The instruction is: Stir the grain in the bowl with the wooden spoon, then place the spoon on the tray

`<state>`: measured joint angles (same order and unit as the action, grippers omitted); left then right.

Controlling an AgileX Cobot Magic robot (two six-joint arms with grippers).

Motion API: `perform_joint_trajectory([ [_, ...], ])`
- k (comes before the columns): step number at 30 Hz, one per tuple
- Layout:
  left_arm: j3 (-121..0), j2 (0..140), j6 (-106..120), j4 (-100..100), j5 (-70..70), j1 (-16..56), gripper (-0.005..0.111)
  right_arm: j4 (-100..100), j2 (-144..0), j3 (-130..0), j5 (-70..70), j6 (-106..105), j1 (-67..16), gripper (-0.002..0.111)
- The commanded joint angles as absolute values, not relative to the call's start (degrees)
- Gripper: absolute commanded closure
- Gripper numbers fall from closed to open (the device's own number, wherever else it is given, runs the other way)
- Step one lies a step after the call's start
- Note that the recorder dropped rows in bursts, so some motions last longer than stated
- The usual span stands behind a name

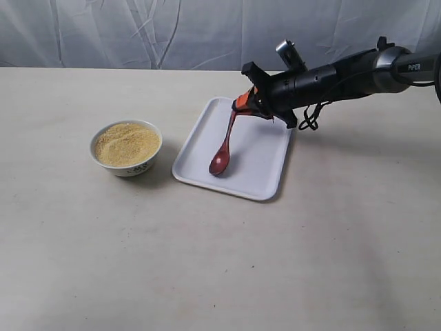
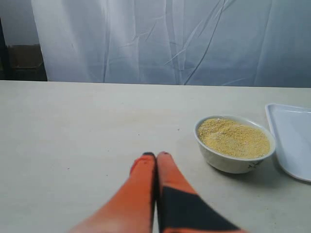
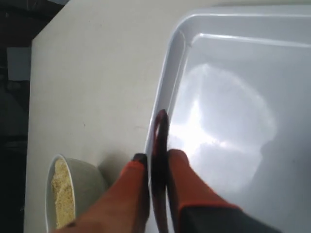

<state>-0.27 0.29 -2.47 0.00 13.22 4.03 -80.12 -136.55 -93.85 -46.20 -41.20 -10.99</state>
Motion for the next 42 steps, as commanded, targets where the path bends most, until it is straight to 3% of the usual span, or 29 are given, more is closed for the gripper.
perform_joint_trajectory([
  [1, 0.0, 0.0, -2.5, 0.0, 12.8, 4.0, 0.107, -74.9, -136.5, -94.0, -46.2, -39.8, -10.9, 0.075],
  [15, 0.0, 0.0, -2.5, 0.0, 12.8, 4.0, 0.107, -46.8, -129.1, -94.0, -41.3, -19.9, -10.7, 0.074],
  [23, 0.0, 0.0, -2.5, 0.0, 12.8, 4.0, 0.107, -38.4, -121.6, -94.0, -45.9, -15.2, -11.0, 0.075],
  [29, 0.0, 0.0, -2.5, 0.0, 12.8, 4.0, 0.107, -24.7, -112.4, -94.0, -57.8, -15.0, -12.9, 0.108],
  [34, 0.0, 0.0, -2.5, 0.0, 12.8, 4.0, 0.107, -22.5, -103.8, -91.0, -61.9, -13.1, -13.8, 0.108],
  [42, 0.0, 0.0, -2.5, 0.0, 12.8, 4.0, 0.107, -22.1, -85.3, -73.5, -57.8, -14.9, -14.1, 0.108],
])
